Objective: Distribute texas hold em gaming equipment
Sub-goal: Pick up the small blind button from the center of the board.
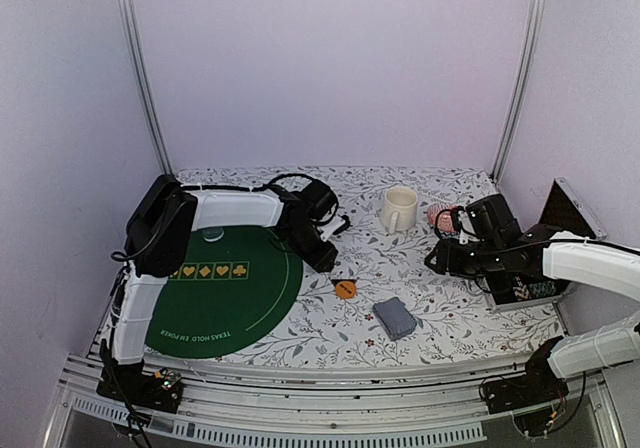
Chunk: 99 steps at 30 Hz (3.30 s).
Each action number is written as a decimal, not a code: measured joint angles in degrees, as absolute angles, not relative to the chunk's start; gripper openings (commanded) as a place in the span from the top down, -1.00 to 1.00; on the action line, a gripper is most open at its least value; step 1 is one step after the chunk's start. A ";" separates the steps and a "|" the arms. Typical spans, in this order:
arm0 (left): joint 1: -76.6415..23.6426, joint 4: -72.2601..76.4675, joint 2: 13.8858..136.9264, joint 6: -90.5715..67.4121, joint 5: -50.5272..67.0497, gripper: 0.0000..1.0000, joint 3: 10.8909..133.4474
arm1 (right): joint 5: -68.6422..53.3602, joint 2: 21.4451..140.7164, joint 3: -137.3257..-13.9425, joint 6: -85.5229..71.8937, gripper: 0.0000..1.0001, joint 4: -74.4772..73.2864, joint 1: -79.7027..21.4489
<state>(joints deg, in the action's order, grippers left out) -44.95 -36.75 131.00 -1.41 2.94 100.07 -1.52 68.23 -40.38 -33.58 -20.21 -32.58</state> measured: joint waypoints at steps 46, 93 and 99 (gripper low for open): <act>-46.65 -41.39 132.35 -0.32 4.86 -0.53 103.79 | -0.67 66.94 -39.94 -33.61 -0.13 -20.60 -32.56; -48.01 -44.69 133.95 0.80 1.69 -0.10 106.41 | 0.40 62.67 -37.80 -33.85 -0.14 -22.31 -32.56; -48.01 -44.75 133.95 0.82 1.43 -0.01 106.41 | 0.58 62.35 -37.80 -33.89 -0.14 -22.33 -32.56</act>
<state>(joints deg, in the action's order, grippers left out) -48.01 -44.75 133.95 0.82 1.43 106.41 0.58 62.35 -37.80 -33.89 -22.33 -32.56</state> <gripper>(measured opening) 0.520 0.570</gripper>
